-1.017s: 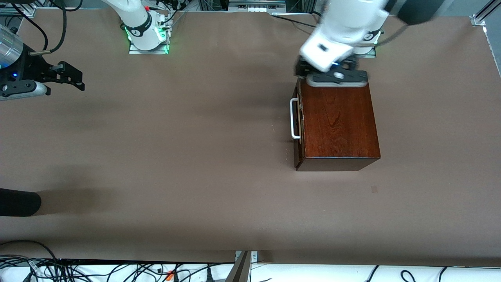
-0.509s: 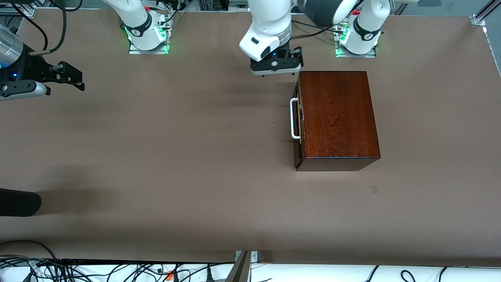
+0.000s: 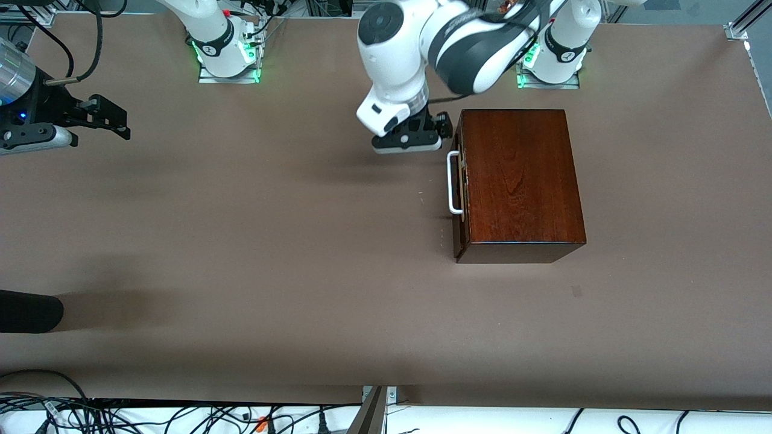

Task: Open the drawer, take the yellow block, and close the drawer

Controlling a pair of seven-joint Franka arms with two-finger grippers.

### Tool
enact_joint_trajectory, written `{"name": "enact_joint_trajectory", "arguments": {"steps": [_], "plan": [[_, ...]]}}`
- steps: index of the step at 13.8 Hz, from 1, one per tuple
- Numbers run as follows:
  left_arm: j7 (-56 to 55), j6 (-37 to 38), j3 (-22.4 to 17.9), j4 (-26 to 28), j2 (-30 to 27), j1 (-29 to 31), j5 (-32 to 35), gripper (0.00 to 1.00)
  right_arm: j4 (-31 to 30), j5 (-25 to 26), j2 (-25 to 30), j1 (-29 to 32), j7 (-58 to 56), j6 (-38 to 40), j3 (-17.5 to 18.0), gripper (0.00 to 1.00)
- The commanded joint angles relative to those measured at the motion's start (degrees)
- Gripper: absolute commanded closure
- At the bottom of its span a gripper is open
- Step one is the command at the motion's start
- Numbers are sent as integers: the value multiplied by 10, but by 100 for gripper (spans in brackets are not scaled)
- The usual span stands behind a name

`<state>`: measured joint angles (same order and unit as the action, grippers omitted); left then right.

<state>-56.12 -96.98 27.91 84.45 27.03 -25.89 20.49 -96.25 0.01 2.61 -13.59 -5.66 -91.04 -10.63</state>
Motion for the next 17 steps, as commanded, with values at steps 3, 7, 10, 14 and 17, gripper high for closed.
{"name": "enact_joint_trajectory", "arguments": {"steps": [3,7,10,14,17], "plan": [[-23,-11,-7,8,39,-16,50,0,9,4,-6,3,5,4,2,0],[-14,-32,-8,47,44,-9,90,0,11,3,-6,3,5,3,2,0],[-14,-37,-8,56,58,-8,115,0,11,3,-6,3,5,3,2,0],[-14,-56,-9,75,65,-2,133,0,11,3,-6,3,5,4,2,0],[-14,-58,-11,74,77,3,136,0,11,3,-6,3,5,3,2,0]]}}
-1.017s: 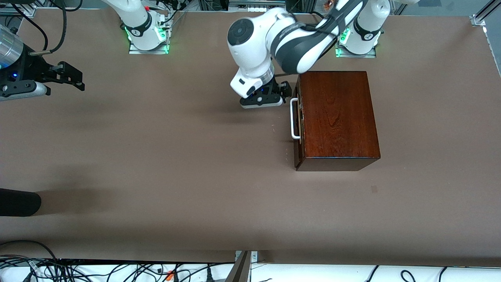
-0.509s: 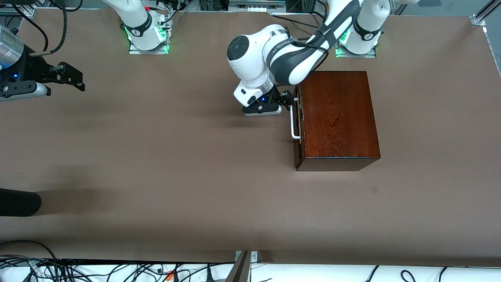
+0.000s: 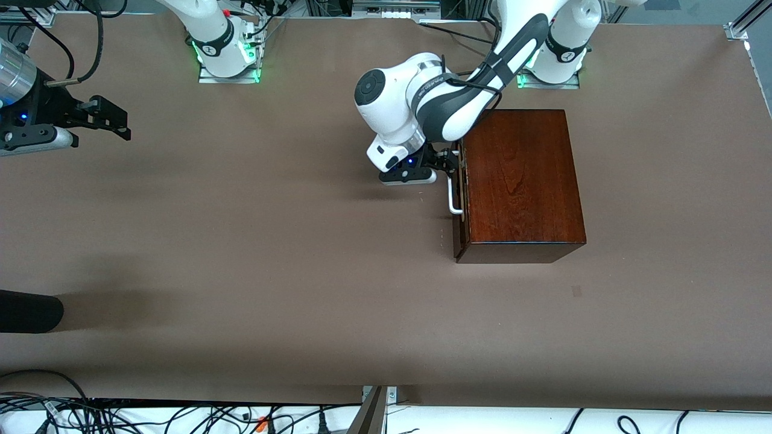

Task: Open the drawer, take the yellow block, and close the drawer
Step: 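Pull the drawer out of the box by its handle with the left gripper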

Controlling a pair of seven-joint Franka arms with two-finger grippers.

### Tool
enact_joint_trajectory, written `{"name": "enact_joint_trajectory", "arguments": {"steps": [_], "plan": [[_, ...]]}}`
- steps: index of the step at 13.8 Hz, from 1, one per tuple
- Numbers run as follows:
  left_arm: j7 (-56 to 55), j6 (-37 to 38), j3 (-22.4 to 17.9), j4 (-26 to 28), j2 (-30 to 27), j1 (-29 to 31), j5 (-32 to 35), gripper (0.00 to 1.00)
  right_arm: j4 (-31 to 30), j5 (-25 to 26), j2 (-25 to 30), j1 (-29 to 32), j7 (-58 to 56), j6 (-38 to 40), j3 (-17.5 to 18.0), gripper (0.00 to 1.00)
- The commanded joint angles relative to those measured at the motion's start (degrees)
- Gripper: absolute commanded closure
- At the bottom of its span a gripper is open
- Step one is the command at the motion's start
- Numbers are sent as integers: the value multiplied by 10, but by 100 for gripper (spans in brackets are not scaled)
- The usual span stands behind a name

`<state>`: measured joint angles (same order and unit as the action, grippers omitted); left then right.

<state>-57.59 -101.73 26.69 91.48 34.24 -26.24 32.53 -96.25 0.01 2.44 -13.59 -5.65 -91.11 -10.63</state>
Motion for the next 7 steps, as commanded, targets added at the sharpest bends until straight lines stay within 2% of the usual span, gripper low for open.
{"name": "enact_joint_trajectory", "arguments": {"steps": [1,7], "plan": [[0,-20,1,4,7,8,16,0,11,3,-4,3,5,4,2,0],[-7,-26,-1,-3,24,8,17,0,11,3,-5,4,5,4,2,0]]}}
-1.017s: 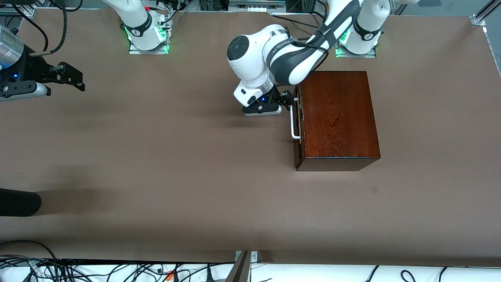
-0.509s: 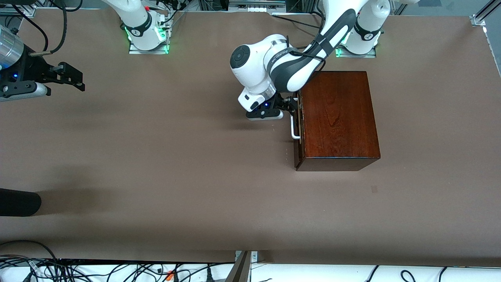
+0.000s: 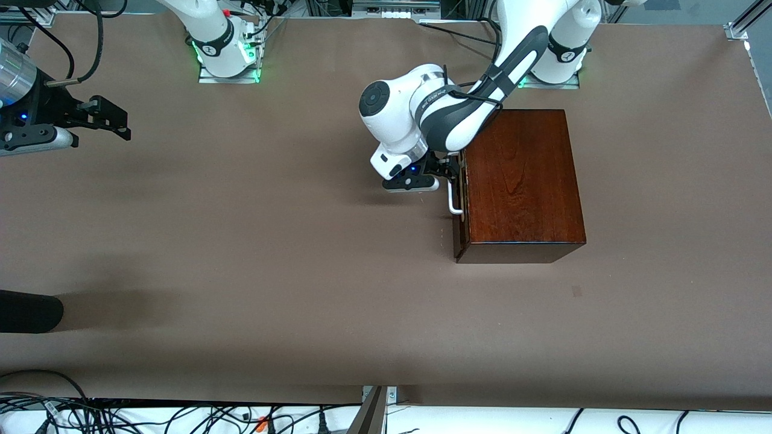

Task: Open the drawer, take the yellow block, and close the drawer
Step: 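Pull the drawer out of the box by its handle with the left gripper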

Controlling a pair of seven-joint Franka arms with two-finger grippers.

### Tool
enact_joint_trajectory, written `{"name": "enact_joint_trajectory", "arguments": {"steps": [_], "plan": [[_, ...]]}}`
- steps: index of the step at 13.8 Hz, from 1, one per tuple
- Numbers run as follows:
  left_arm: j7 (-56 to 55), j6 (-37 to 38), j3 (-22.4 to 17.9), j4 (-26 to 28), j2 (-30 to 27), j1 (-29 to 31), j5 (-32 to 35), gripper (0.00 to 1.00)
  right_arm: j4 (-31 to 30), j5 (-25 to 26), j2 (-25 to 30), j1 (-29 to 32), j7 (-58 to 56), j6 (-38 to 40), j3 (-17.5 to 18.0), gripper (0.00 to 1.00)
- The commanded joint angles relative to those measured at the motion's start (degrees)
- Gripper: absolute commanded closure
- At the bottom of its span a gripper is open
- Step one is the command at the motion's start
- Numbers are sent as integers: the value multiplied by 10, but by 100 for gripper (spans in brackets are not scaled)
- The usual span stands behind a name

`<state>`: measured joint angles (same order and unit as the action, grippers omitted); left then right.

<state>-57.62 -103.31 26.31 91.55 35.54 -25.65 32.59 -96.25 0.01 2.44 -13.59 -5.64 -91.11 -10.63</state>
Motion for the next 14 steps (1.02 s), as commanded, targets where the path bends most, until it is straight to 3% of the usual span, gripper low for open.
{"name": "enact_joint_trajectory", "arguments": {"steps": [1,14], "plan": [[-7,-10,1,-5,12,2,16,0,11,3,-5,4,5,4,2,0],[-36,-37,4,-27,23,-8,5,0,11,3,-5,4,5,3,-4,0]]}}
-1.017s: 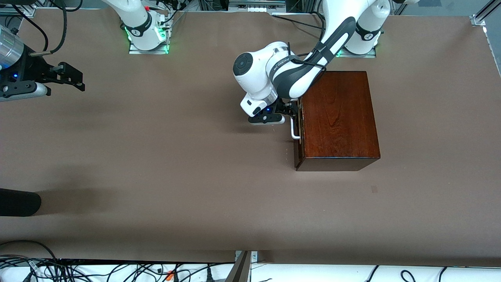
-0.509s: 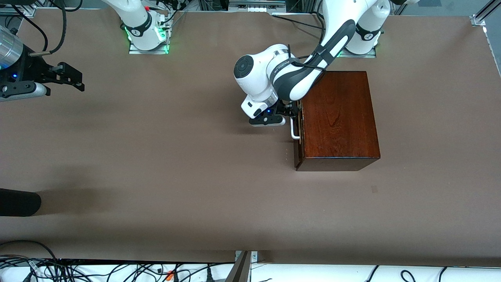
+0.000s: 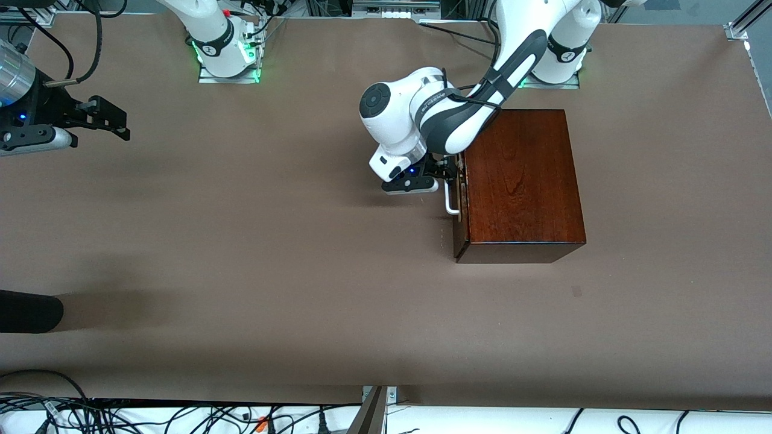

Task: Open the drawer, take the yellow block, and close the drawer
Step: 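Pull the drawer out of the box by its handle with the left gripper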

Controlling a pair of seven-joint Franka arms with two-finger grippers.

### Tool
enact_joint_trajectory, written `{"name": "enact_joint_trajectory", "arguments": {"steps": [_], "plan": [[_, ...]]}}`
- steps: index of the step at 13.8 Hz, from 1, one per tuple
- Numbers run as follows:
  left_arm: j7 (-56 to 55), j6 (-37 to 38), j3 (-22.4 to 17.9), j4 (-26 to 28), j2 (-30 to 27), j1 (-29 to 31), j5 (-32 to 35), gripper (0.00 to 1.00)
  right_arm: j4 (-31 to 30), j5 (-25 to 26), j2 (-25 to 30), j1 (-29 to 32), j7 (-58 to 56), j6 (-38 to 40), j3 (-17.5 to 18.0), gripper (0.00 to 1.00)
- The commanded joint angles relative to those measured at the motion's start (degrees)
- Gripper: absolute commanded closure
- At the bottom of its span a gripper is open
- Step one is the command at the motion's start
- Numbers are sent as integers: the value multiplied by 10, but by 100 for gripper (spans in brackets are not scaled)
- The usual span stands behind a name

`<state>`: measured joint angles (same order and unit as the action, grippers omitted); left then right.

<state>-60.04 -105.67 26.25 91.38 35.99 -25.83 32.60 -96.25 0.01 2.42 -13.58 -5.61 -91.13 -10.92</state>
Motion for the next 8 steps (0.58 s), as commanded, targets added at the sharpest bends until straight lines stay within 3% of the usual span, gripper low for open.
{"name": "enact_joint_trajectory", "arguments": {"steps": [1,8], "plan": [[-11,-14,6,-26,19,-6,3,0,11,3,-5,4,4,3,-1,0],[-16,-18,7,-59,33,-20,-33,0,11,3,-5,4,4,3,-4,0]]}}
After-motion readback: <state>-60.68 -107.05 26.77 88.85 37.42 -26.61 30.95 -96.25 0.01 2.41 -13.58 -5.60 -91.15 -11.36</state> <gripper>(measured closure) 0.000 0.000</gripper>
